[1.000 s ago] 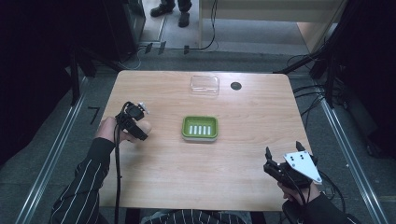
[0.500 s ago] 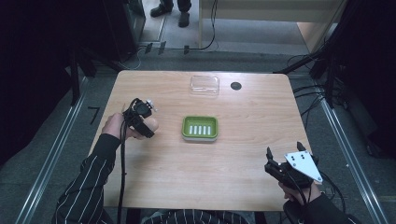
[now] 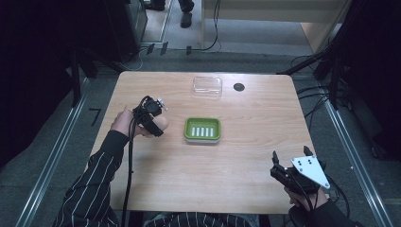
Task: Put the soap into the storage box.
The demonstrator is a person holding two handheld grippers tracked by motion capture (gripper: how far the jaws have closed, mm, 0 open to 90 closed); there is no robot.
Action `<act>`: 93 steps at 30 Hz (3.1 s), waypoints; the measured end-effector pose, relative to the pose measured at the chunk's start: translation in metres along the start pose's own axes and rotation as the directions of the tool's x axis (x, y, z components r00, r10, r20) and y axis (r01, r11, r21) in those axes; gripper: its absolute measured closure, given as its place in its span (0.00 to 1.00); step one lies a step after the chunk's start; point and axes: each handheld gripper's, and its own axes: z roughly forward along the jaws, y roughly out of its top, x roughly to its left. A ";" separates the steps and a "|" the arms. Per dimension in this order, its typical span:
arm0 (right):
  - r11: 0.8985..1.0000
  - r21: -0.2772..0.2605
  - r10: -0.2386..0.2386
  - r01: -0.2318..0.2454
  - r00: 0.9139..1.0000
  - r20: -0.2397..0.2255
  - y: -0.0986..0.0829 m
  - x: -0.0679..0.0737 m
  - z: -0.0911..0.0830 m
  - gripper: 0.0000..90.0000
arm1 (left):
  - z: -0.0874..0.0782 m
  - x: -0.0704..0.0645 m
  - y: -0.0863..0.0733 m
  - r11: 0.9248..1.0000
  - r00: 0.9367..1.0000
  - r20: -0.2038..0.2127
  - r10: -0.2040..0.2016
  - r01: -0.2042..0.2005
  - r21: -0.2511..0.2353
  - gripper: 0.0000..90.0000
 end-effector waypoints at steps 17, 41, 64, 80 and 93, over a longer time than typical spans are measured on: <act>1.000 0.007 -0.001 0.001 1.000 0.011 -0.002 -0.002 -0.004 0.15 | -0.002 -0.006 0.021 0.997 0.997 0.012 0.077 -0.077 -0.027 0.37; 1.000 0.016 0.004 -0.004 0.999 0.038 -0.005 -0.006 -0.011 0.15 | 0.001 -0.016 0.049 0.985 0.985 0.029 0.170 -0.169 -0.039 0.37; 1.000 0.024 0.006 -0.008 0.998 0.062 -0.008 -0.008 -0.017 0.15 | 0.000 -0.023 0.063 0.972 0.973 0.025 0.230 -0.228 -0.056 0.37; 1.000 0.029 0.010 -0.012 0.997 0.075 -0.010 -0.011 -0.021 0.15 | 0.002 -0.029 0.074 0.959 0.961 0.023 0.277 -0.275 -0.070 0.37; 0.999 0.034 0.016 -0.019 0.996 0.088 -0.012 -0.013 -0.024 0.15 | 0.006 -0.035 0.086 0.944 0.946 0.026 0.322 -0.319 -0.085 0.37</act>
